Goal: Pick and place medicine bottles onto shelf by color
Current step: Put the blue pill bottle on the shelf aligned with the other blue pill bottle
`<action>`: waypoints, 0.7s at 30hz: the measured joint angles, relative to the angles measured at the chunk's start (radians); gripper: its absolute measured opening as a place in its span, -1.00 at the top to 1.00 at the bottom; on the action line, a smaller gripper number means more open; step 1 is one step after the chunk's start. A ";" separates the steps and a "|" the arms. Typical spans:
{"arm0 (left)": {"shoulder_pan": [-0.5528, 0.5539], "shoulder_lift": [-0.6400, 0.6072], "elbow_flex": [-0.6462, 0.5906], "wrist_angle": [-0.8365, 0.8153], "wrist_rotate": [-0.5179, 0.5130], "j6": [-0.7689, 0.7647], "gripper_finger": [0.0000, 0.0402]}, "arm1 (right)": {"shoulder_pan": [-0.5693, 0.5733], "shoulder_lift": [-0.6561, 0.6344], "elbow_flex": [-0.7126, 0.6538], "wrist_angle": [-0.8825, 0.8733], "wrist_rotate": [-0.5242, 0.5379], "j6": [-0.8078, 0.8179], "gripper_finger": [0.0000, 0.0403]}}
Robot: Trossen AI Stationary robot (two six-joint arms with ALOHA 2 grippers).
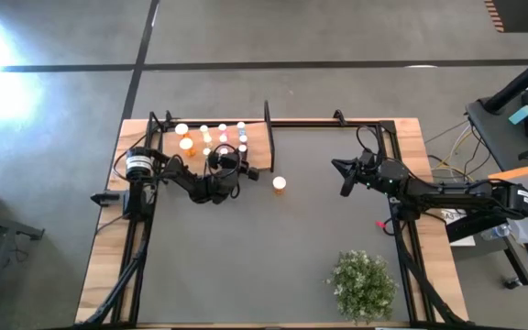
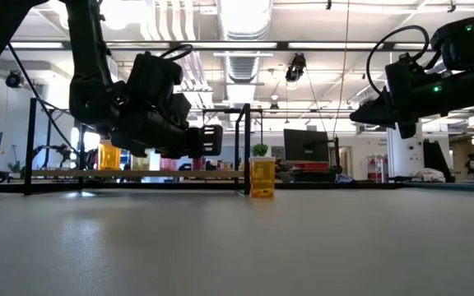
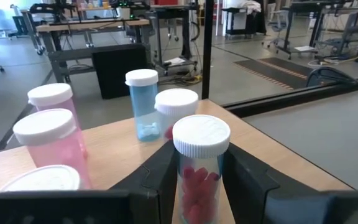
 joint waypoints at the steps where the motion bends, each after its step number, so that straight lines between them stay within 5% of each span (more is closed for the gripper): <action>1: 0.000 0.000 0.000 0.000 -0.004 0.000 0.52 | 0.000 0.000 0.000 0.000 0.000 0.000 0.95; 21: -0.007 0.001 -0.007 -0.005 0.057 -0.058 0.44 | 0.000 0.000 0.000 0.000 0.000 0.000 0.95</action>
